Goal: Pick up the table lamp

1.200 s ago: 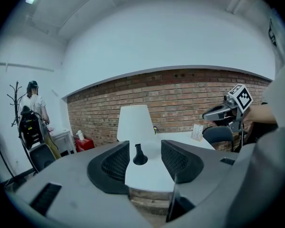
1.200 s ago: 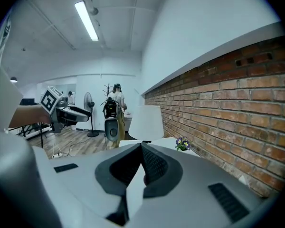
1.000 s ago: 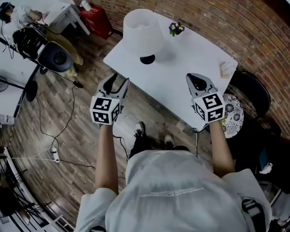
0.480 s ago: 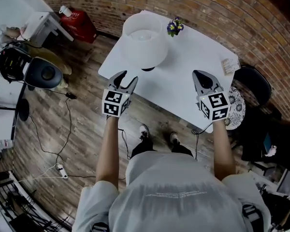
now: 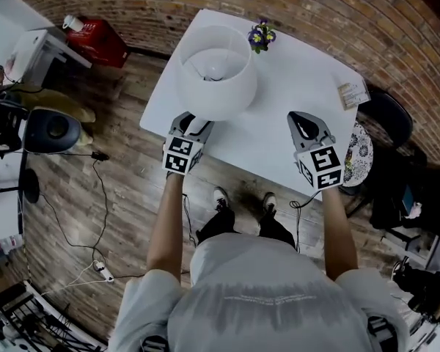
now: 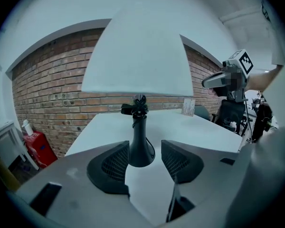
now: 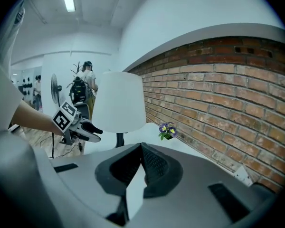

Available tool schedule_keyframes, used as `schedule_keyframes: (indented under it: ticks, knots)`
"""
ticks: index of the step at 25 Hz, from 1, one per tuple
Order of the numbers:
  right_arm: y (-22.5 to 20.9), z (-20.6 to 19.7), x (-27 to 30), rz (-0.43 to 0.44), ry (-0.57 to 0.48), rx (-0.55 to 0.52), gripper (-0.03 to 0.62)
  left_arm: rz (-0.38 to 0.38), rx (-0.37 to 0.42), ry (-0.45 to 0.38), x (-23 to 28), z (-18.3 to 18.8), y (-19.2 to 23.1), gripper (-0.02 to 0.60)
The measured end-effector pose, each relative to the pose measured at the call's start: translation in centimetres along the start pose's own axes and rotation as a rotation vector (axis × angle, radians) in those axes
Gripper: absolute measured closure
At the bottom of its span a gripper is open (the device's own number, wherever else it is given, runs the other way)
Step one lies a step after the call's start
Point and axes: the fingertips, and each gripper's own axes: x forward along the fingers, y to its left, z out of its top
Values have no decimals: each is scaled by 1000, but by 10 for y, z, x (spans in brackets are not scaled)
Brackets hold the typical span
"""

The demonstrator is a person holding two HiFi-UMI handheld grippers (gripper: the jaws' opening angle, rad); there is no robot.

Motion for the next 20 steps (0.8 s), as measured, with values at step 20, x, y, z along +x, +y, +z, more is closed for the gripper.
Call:
schedule_keyframes:
  ticks: [20]
  knots:
    - [-23, -36, 17, -83, 118, 29, 592, -77, 87, -150, 87, 13, 6, 354]
